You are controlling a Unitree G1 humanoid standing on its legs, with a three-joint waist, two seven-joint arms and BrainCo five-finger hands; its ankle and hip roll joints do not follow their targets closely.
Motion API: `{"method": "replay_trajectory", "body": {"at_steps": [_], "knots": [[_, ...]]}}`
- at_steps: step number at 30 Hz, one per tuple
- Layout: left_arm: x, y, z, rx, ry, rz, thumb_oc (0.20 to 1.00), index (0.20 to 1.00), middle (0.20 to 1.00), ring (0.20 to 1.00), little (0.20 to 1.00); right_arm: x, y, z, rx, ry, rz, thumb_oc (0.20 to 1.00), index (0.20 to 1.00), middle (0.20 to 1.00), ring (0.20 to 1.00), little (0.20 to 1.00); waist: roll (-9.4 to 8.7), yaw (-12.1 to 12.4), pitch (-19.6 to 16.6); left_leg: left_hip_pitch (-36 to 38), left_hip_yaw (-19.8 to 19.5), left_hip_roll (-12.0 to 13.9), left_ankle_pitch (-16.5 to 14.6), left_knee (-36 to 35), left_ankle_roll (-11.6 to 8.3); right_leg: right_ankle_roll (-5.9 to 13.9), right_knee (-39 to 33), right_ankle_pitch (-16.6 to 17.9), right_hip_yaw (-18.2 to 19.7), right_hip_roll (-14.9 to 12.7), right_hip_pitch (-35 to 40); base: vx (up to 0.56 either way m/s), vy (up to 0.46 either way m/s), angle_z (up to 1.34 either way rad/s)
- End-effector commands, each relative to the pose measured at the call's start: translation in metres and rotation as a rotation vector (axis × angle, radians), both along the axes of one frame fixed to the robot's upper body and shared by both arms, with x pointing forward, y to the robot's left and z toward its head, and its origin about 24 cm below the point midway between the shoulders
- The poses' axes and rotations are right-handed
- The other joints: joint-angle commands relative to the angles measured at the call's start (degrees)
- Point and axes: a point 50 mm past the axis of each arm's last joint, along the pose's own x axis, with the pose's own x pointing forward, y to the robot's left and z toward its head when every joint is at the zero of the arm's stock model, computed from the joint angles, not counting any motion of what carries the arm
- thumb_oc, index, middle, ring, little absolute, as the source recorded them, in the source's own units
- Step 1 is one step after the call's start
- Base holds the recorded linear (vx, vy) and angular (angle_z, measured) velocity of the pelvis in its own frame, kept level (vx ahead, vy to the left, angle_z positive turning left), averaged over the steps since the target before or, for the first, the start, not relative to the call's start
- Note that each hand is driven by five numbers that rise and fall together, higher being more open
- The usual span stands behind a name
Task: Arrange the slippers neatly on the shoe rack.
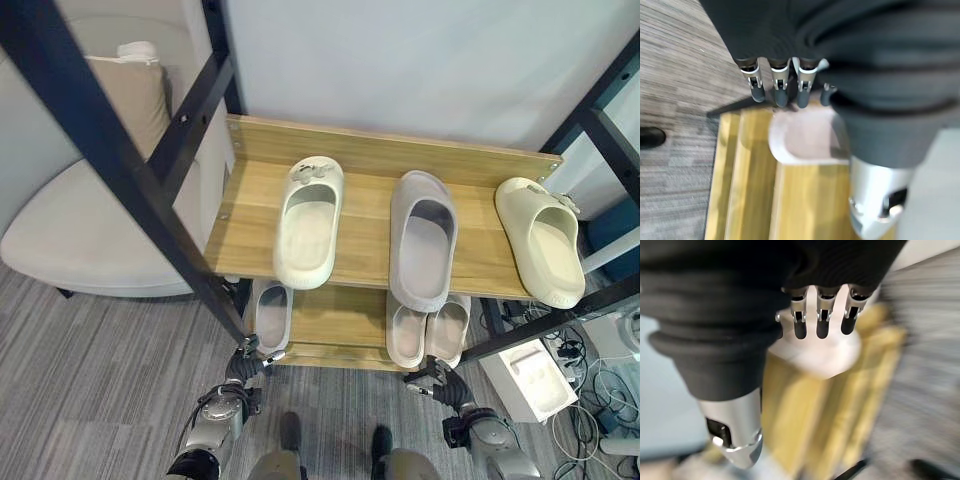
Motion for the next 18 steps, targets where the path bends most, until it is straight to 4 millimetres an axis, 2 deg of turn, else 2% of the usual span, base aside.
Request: {"method": "replay_trajectory", "body": {"at_steps": [1, 4, 5, 8, 9, 10, 11, 13, 18], "knots": [[0.016, -0.001, 0.010, 0.004, -0.072, 0.009, 1.000, 1.000, 1.000, 1.000, 1.000, -0.001, -0.020, 0.046, -0.109, -0.205, 0.132, 1.000, 1.000, 1.000, 1.000, 1.000, 1.03, -1.5, -1.6, 3.2, -2.5, 3.6, -2.9, 0.5, -4.67, -0.23, 1.1, -0.1, 0.2, 2.3, -3.3, -0.04, -0.127, 0.02], [0.016, 0.003, 0.010, 0.023, -0.072, 0.019, 1.000, 1.000, 1.000, 1.000, 1.000, -0.017, -0.031, 0.082, -0.173, -0.334, 0.191, 1.000, 1.000, 1.000, 1.000, 1.000, 0.91, -3.6, -1.9, 3.8, -2.4, 4.0, -2.9, 0.2, -5.01, -0.38, 0.5, -0.4, 0.2, 2.7, -2.6, -0.02, -0.070, 0.04], [0.015, 0.003, 0.009, 0.020, -0.070, 0.024, 1.000, 1.000, 1.000, 1.000, 1.000, -0.022, -0.034, 0.088, -0.187, -0.348, 0.202, 1.000, 1.000, 1.000, 1.000, 1.000, 1.07, -4.0, -2.1, 4.0, -2.5, 4.1, -2.9, 0.1, -5.07, -0.39, 0.4, -0.4, 0.1, 2.7, -2.5, -0.01, -0.042, -0.11], [0.011, -0.001, 0.010, 0.019, -0.091, 0.013, 1.000, 1.000, 1.000, 1.000, 1.000, -0.029, -0.044, 0.124, -0.316, -0.509, 0.221, 1.000, 1.000, 1.000, 1.000, 1.000, 1.89, -6.0, -2.6, 4.8, -2.0, 4.3, -3.1, -0.1, -5.06, -0.33, 0.7, -0.6, 0.8, 2.9, -2.5, -0.02, -0.020, -0.09], [0.009, -0.003, 0.009, 0.015, -0.093, 0.009, 1.000, 1.000, 1.000, 1.000, 1.000, -0.026, -0.044, 0.135, -0.364, -0.575, 0.222, 1.000, 1.000, 1.000, 1.000, 1.000, 2.15, -6.3, -2.8, 5.1, -1.9, 4.3, -3.1, -0.1, -5.03, -0.28, 0.9, -0.6, 1.1, 2.9, -2.6, -0.01, -0.002, -0.14], [0.009, -0.004, 0.009, 0.014, -0.092, 0.009, 1.000, 1.000, 1.000, 1.000, 1.000, -0.027, -0.044, 0.135, -0.366, -0.575, 0.222, 1.000, 1.000, 1.000, 1.000, 1.000, 2.22, -6.3, -2.8, 5.1, -1.9, 4.3, -3.2, -0.1, -5.04, -0.28, 0.9, -0.6, 1.1, 2.9, -2.5, 0.00, -0.002, -0.17], [0.006, -0.007, 0.007, 0.005, -0.094, 0.009, 1.000, 1.000, 1.000, 1.000, 1.000, -0.022, -0.040, 0.151, -0.381, -0.683, 0.200, 1.000, 1.000, 1.000, 1.000, 1.000, 2.78, -6.7, -3.1, 5.5, -1.7, 4.4, -3.2, -0.2, -4.99, -0.24, 1.1, -0.6, 1.4, 2.9, -2.6, -0.01, -0.003, -0.14], [0.006, -0.013, 0.007, -0.007, -0.103, 0.009, 1.000, 1.000, 1.000, 1.000, 1.000, -0.017, -0.036, 0.165, -0.400, -0.790, 0.158, 1.000, 1.000, 1.000, 1.000, 1.000, 3.28, -6.7, -3.4, 5.7, -1.6, 4.4, -3.3, -0.3, -4.95, -0.29, 1.1, -0.7, 1.6, 2.9, -2.5, -0.01, -0.002, -0.04], [0.005, -0.030, 0.006, -0.032, -0.114, -0.023, 1.000, 1.000, 1.000, 1.000, 1.000, -0.001, -0.017, 0.181, -0.460, -0.997, 0.088, 1.000, 1.000, 1.000, 1.000, 1.000, 4.44, -5.7, -4.2, 6.2, -2.0, 4.5, -3.4, -0.3, -4.77, -0.44, 0.6, -0.6, 1.0, 3.0, -1.6, 0.00, 0.000, 0.00]]}}
